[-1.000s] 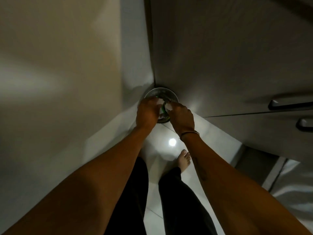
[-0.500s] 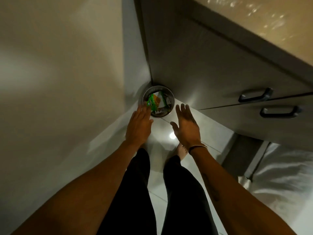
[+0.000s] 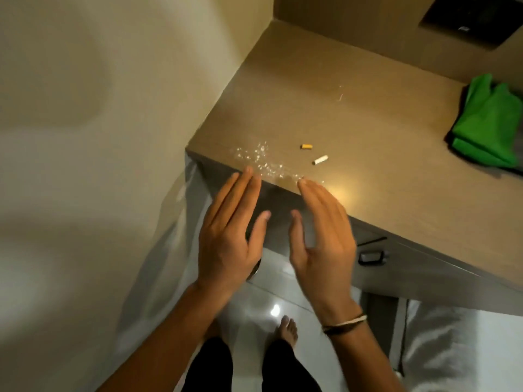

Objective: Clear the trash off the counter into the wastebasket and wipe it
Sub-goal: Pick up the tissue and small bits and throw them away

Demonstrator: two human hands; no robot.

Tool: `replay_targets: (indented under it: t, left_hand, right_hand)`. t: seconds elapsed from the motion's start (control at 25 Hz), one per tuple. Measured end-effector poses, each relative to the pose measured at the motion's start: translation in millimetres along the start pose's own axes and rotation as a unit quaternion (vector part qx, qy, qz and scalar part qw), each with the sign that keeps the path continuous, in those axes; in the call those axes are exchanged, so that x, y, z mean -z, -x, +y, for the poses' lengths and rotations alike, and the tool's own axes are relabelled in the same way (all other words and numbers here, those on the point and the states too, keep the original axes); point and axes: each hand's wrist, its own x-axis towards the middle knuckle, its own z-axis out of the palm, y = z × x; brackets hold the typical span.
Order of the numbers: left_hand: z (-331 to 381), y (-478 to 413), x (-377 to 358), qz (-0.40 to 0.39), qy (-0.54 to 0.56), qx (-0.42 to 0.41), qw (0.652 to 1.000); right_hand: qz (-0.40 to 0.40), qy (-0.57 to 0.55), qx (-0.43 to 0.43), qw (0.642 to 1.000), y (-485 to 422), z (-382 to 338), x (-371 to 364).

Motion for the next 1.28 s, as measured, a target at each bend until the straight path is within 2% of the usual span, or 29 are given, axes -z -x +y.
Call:
replay_targets:
  t: [0.08,0.16,0.28,0.44,0.68,0.8,0.92,1.0,1.04,1.12,1.2,1.28]
  left_hand:
    - [13.6,-51.4,-7.4,-0.04,-0.011,-0.028,0.999]
    - [24.7,-99.5,-23.6,-0.103,-0.048,-0.037,0.993]
    - [29.5,-135.0,-49.8,-0.163,-0.108,-0.068,0.978]
    - [20.6,-147.3,-61.2,-0.157,-0.108,-0.106,0.976]
    - [14.5,-151.5,-58.3,-0.171,-0.097,-0.102,0.975]
    - [14.8,-140.0,-45.3,-0.129,-0.092,-0.1,0.982]
    - [4.2,-98.6,-23.6,0.005,-0.055,-0.068,0.996]
    - [-9.8,-44.5,-10.8,0.078,-0.031,-0.027,0.996]
    - [-19.0,-13.8,-8.9,0.083,-0.034,-0.001,0.996]
    - [-46.5,49.3,-12.3,0.023,-0.065,0.069,0.995]
    - [-80.6,101.6,-29.3,-0.085,-0.079,0.141,0.983]
    - [-119.7,139.6,-60.6,-0.171,-0.098,0.194,0.961]
  right_hand:
    - [-0.031,0.058,-0.008,0.998,-32.6,18.4,12.2]
    - [-0.1,0.1,-0.033,0.989,-63.1,38.0,17.1]
    - [-0.168,0.146,-0.043,0.974,-90.4,57.7,13.3]
    - [-0.18,0.185,0.013,0.966,-104.0,68.9,6.9]
    - [-0.206,0.21,0.008,0.956,-115.5,70.8,9.6]
    - [-0.181,0.182,0.017,0.966,-109.6,60.6,12.3]
    - [-0.064,0.071,0.069,0.993,-78.0,37.9,12.3]
    - [-0.048,-0.016,0.1,0.994,-35.3,19.9,-1.2]
    - [-0.076,-0.038,0.099,0.991,-11.0,16.4,-11.6]
    - [-0.18,-0.028,0.06,0.981,40.9,18.0,-43.5]
    - [-0.318,0.015,-0.022,0.948,87.5,34.0,-82.9]
    - [-0.412,0.045,-0.083,0.906,124.5,60.5,-127.9]
